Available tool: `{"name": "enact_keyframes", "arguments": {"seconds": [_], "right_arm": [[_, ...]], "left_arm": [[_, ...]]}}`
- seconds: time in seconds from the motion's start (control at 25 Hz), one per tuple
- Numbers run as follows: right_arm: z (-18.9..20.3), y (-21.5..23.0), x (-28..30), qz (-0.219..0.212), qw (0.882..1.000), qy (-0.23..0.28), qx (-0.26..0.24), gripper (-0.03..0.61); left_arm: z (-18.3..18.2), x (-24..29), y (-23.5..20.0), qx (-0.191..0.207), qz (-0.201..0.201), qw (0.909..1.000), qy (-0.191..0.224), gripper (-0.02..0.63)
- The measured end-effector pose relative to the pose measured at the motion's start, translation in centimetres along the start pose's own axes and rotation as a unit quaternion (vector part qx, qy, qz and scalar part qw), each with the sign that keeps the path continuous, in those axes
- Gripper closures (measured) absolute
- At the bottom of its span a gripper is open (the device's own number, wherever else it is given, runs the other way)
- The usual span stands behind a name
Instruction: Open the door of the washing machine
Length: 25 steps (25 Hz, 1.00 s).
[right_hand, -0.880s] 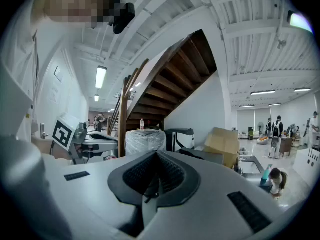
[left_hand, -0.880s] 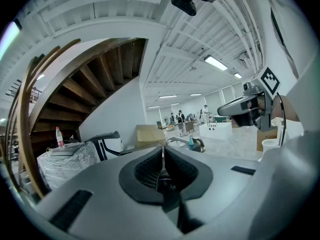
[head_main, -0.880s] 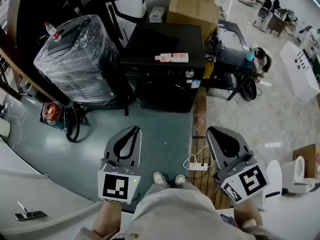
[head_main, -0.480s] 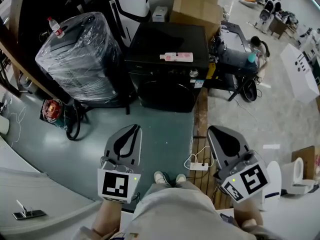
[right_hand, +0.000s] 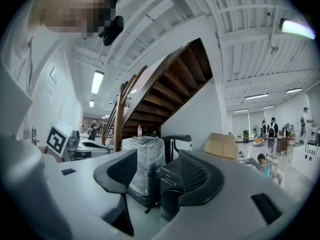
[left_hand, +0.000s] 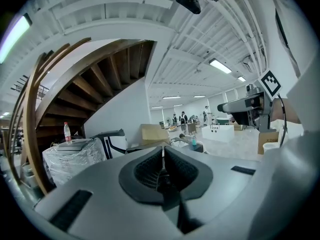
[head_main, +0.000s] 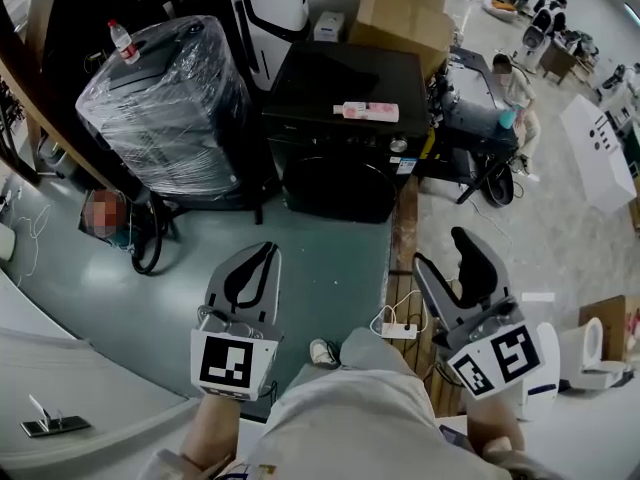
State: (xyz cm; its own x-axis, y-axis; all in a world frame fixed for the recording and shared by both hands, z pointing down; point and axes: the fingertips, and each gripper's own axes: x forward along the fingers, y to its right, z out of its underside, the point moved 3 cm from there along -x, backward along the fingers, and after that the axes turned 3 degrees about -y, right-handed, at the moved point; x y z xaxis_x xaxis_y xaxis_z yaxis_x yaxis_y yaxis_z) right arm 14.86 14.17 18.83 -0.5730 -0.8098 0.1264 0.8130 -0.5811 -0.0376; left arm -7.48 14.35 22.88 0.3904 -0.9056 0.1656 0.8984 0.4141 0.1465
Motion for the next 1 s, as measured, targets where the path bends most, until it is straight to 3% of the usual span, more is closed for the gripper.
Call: {"name": "enact_keyframes", "arguments": {"seconds": [0.28, 0.56, 1.0], "right_arm": [[1.6, 0.2, -0.4, 0.003, 0.999, -0.033, 0.009, 0.307], [1.9, 1.7, 0.3, 0.018, 0.999, -0.03, 0.007, 0.307], [4.1, 8.2, 4.6, 0.008, 0.998, -0.052, 0.021, 0.307]], "left_arm": [[0.2, -0.3, -0.6, 0.004, 0.008, 0.9999, 0.006, 0.584], [-0.1, 1.4, -0.8, 0.003, 0.006, 0.9999, 0.008, 0.584], [0.2, 8.0, -1.0, 0.012, 0.0, 0.9997, -0.02, 0.584]]}}
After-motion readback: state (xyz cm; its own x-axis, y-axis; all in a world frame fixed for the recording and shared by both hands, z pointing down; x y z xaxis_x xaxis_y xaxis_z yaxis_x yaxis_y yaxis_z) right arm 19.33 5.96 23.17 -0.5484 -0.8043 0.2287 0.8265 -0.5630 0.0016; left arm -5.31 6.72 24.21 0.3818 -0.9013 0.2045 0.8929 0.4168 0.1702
